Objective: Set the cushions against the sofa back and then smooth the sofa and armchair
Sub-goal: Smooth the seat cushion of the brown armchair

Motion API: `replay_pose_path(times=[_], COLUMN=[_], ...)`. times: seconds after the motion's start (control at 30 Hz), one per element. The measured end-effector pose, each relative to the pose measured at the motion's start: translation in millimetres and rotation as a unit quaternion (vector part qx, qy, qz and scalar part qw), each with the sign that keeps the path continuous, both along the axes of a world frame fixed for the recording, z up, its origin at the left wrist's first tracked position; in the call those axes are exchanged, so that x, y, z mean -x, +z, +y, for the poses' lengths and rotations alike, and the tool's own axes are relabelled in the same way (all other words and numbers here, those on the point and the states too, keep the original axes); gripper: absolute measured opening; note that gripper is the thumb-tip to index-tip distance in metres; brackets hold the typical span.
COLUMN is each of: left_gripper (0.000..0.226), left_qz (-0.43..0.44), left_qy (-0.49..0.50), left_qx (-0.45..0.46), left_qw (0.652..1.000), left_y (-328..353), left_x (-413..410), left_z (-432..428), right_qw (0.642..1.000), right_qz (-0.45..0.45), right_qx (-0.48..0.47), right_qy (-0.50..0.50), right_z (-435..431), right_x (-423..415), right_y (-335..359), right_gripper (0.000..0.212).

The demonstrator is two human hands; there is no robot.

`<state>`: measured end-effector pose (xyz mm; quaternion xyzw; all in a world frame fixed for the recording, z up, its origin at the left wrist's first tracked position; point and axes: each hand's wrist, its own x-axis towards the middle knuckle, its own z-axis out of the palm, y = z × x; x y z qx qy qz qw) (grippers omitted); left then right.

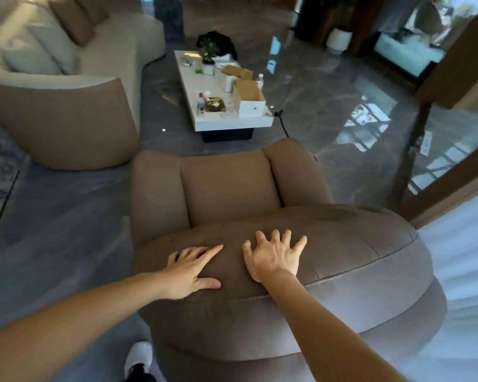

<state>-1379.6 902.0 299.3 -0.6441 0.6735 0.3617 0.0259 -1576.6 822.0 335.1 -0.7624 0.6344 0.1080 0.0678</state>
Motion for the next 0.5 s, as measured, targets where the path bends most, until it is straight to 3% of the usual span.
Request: replay_pose_path(times=[0.5], left_gripper=[0.082], left_qz=[-0.022], left_qy=[0.059], left_qx=[0.028], left_qw=[0.998], left_y=[-5.3], left_x=[82.0], left_z=[39.5], right_qw=[0.999], right_qz=[0.012], right_qx=[-0.008], right_qy=[0.038], right_z=[30.6], right_x=[51.6], right_y=[-7.9], right_gripper=[0.066])
